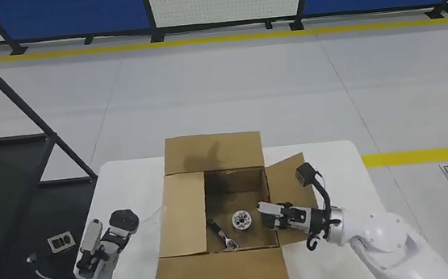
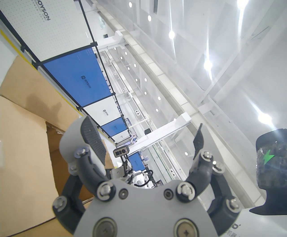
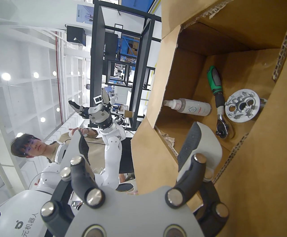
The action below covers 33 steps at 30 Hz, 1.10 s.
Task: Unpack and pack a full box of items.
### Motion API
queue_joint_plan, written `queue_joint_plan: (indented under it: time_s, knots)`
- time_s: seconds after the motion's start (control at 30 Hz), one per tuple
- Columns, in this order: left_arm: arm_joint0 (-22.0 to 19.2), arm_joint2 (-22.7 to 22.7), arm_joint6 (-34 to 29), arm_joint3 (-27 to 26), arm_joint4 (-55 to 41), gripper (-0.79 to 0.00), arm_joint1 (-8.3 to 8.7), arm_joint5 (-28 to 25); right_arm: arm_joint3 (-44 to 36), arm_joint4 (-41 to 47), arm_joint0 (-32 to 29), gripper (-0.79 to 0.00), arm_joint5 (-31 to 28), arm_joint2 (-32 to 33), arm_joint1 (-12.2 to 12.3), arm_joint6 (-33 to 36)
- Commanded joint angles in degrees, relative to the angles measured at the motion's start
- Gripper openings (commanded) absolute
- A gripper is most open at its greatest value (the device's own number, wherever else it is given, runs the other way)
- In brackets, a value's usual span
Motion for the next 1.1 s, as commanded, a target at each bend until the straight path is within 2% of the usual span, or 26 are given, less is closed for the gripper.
queue_joint_plan:
  time_s: [0.0,0.3,0.47,0.67,0.77,0.93,1.07]
  knots:
    - [0.0,0.1,-0.2,-0.1,0.0,0.000,0.02,-0.2,-0.5,-0.5,-0.4,0.000,-0.1,0.8,0.1,-0.4]
    - [-1.8,1.9,-1.6,0.1,0.7,0.000,0.14,0.8,-3.9,-1.3,-5.7,0.000,-0.6,7.8,1.4,-1.7]
    - [-3.0,2.4,-1.9,0.6,0.8,0.000,0.22,1.2,-9.2,0.4,-9.1,0.000,-2.2,11.8,2.0,-0.4]
    - [-4.1,1.9,-2.2,1.0,1.7,0.000,0.40,1.8,-15.3,-3.2,-7.4,0.000,2.1,9.1,1.8,-1.3]
    - [-4.0,0.7,-1.9,1.1,1.8,0.000,0.53,1.8,-15.2,-3.8,-5.3,0.000,3.5,7.7,1.5,-2.3]
    - [-2.3,-2.3,-0.8,0.8,1.2,0.000,0.70,1.8,-15.1,-3.6,-5.1,0.000,3.6,7.7,1.5,-2.3]
    - [-2.1,-2.4,-0.8,0.7,1.0,0.000,0.71,1.8,-15.1,-3.6,-5.1,0.000,3.6,7.7,1.5,-2.3]
